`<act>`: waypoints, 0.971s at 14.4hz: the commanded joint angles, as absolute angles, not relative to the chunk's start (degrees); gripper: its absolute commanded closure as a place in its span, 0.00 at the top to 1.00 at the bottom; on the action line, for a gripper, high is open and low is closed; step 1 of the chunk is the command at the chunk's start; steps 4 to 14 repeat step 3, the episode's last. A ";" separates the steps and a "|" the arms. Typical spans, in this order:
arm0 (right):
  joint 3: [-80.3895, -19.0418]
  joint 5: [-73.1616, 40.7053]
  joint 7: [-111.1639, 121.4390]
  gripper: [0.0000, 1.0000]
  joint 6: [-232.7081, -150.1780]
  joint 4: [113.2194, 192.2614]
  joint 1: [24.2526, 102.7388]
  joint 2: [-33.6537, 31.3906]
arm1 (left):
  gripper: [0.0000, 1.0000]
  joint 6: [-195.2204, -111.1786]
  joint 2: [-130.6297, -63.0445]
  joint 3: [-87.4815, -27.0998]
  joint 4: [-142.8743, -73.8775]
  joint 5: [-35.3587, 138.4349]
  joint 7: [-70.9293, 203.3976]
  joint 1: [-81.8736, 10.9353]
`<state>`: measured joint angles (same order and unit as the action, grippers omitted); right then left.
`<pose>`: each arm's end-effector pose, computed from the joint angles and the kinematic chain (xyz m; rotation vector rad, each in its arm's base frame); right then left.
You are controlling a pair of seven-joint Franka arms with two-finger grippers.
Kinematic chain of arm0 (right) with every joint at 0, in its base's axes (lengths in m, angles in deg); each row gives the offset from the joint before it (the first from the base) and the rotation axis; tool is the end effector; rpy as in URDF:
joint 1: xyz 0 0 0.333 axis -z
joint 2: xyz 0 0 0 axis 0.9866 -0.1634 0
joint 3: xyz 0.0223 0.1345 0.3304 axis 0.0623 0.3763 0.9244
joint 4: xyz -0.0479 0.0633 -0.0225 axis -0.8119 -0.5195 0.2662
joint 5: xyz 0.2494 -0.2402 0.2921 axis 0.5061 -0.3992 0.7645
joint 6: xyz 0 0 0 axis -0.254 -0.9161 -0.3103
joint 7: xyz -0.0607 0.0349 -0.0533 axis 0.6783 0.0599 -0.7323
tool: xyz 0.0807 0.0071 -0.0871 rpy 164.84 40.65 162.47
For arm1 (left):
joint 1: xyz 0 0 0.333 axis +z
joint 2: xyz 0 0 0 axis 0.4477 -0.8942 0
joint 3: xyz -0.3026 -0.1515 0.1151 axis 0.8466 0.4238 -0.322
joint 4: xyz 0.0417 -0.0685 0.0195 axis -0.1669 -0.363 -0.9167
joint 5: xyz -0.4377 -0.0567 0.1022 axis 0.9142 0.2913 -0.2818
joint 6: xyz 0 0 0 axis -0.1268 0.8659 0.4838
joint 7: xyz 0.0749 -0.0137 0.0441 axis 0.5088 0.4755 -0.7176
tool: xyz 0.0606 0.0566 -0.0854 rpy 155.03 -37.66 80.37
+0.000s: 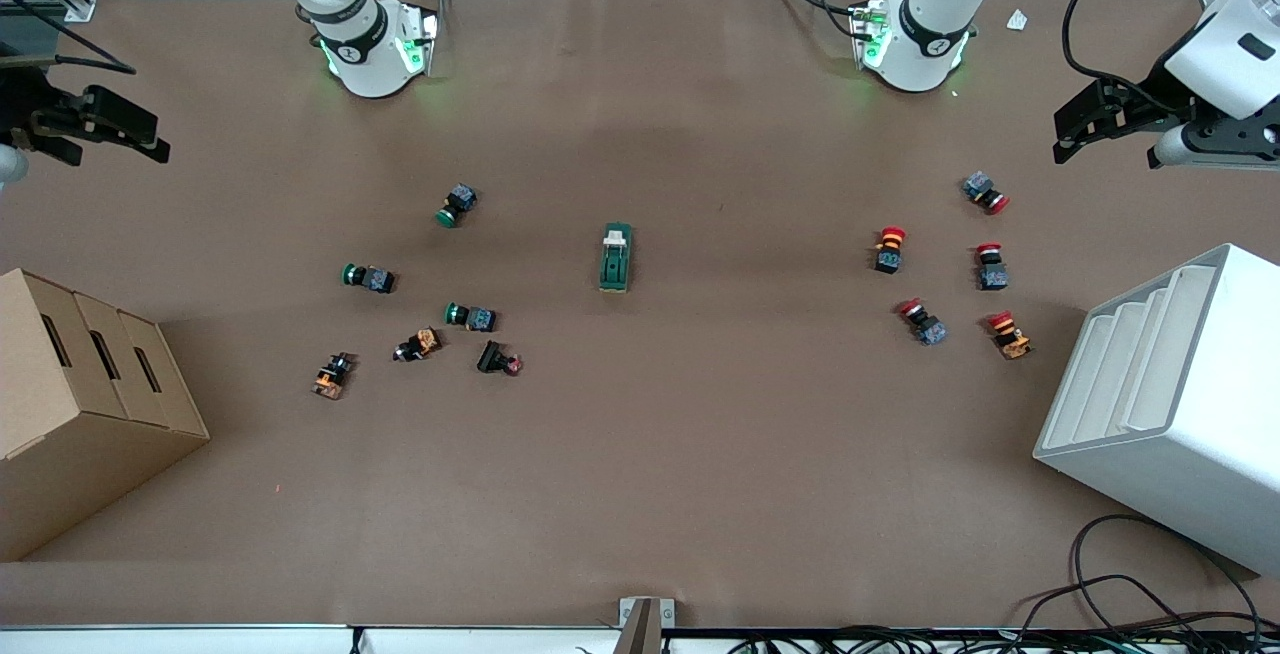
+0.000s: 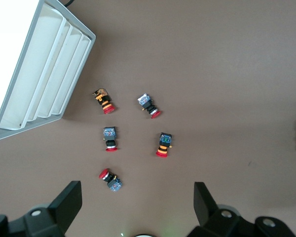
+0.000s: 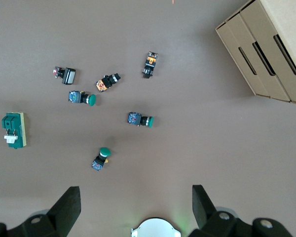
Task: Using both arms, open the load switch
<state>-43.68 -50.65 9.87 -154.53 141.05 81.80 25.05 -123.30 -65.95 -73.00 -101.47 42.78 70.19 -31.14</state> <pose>0.5765 -0.0001 0.6919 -3.0937 -0.0015 0.1614 0.5732 -0.0730 0.6798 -3.1385 0.1256 0.0103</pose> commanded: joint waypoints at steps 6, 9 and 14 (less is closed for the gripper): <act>-44.35 -50.53 9.47 1.00 -154.84 144.95 80.94 29.53 | 1.00 -122.52 -66.03 -73.07 -100.25 43.43 70.22 -30.99; -44.35 -50.53 9.47 1.00 -154.84 144.95 80.94 29.53 | 1.00 -122.52 -66.03 -73.07 -100.25 43.43 70.22 -30.99; -44.35 -50.53 9.47 1.00 -154.84 144.95 80.94 29.53 | 1.00 -122.52 -66.03 -73.07 -100.25 43.43 70.22 -30.99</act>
